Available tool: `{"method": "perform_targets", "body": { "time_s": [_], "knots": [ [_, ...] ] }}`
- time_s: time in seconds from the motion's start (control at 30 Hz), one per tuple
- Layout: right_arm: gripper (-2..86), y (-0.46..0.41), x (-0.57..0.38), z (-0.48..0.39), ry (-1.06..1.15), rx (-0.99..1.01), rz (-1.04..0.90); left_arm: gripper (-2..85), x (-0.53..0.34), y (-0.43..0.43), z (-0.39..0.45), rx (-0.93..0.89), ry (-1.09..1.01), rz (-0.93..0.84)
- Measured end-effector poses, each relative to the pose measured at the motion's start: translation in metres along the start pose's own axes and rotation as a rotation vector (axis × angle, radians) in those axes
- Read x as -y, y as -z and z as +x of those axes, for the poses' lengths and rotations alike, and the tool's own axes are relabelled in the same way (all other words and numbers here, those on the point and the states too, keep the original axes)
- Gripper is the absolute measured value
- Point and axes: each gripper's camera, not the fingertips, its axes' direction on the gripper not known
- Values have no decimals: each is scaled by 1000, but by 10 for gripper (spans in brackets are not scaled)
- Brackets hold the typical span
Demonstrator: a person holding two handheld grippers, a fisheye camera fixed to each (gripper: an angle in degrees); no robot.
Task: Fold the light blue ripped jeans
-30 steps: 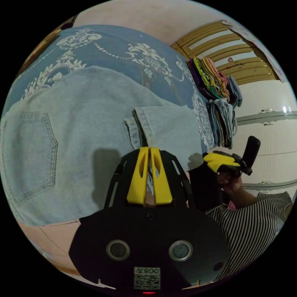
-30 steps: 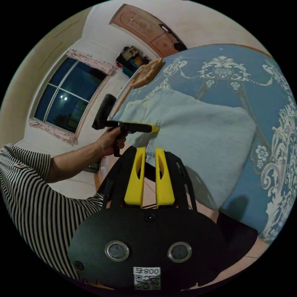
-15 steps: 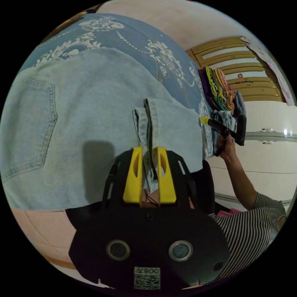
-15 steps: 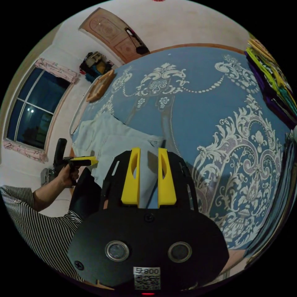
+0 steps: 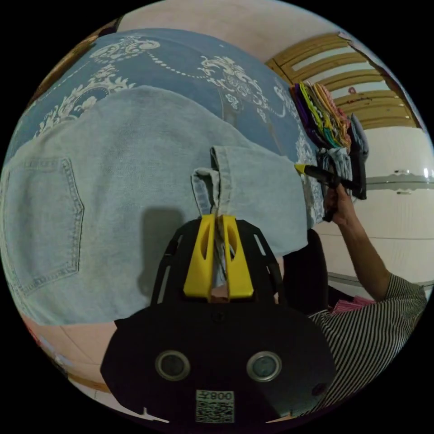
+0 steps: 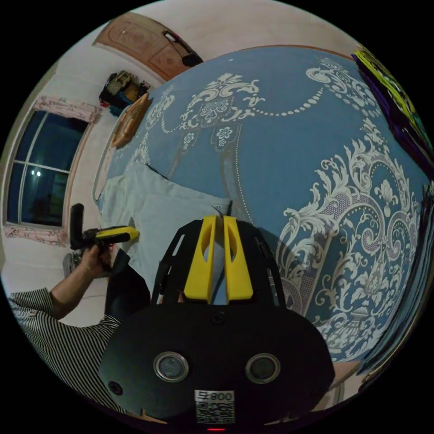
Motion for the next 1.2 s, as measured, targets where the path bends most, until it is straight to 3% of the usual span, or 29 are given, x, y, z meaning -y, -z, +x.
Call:
{"method": "perform_targets", "body": {
  "time_s": [0.1,0.3,0.53,0.67,0.83,1.2],
  "knots": [
    [38,29,-6,10,-60,-26,65,58,-20,-1,12,4,-13,54],
    [63,47,-54,34,-154,170,19,91,-64,-19,66,-10,-168,108],
    [41,46,-59,51,-252,439,-6,129,-96,-95,176,-56,-481,-11],
    [24,59,-47,45,-202,426,-12,137,-114,-142,240,10,-618,-83],
    [26,62,-29,42,-165,464,-48,72,-133,-180,279,291,-654,-120],
    [95,83,13,84,-288,405,104,29,-168,-164,306,115,-562,-31]
  ]
}}
